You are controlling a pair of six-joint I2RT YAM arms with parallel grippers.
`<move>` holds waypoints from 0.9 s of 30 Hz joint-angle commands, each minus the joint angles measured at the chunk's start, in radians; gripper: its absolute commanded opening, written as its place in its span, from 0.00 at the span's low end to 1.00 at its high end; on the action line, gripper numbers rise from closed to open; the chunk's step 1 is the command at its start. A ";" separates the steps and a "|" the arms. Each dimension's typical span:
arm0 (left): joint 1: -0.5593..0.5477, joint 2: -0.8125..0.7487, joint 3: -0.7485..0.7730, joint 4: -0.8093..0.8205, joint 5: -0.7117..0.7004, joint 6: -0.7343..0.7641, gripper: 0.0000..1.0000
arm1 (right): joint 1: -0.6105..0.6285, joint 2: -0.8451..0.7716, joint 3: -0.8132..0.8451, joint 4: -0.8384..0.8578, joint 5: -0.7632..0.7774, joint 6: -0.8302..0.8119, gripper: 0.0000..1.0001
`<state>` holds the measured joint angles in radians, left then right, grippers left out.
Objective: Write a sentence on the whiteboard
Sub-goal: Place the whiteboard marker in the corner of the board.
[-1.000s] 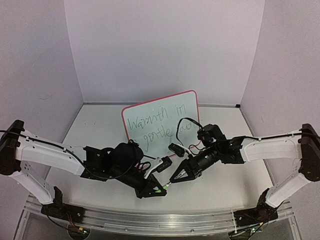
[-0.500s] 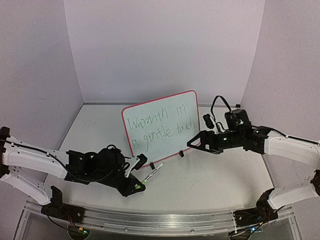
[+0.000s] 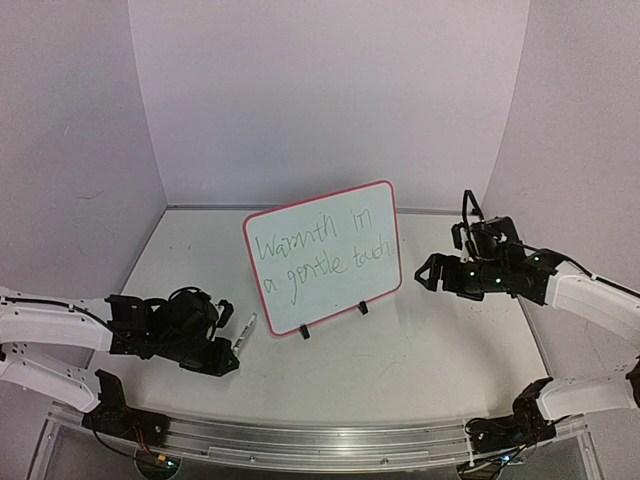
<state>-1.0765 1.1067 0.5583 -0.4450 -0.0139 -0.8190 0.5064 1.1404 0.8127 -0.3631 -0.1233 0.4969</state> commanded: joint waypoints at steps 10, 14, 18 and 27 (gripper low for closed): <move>0.222 0.273 0.159 -0.010 0.045 0.107 0.05 | -0.051 -0.063 -0.007 -0.045 0.151 0.008 0.98; 0.252 0.343 0.210 0.010 0.034 0.128 0.20 | -0.052 -0.074 -0.023 -0.045 0.163 0.006 0.98; 0.270 0.385 0.252 0.018 0.034 0.153 0.48 | -0.052 -0.082 -0.029 -0.046 0.174 -0.009 0.98; 0.366 0.408 0.284 0.021 0.059 0.238 0.79 | -0.056 -0.044 -0.021 -0.045 0.209 -0.097 0.98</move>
<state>-0.7642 1.5089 0.7986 -0.4425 0.0323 -0.6419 0.4587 1.0771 0.7906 -0.4091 0.0413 0.4606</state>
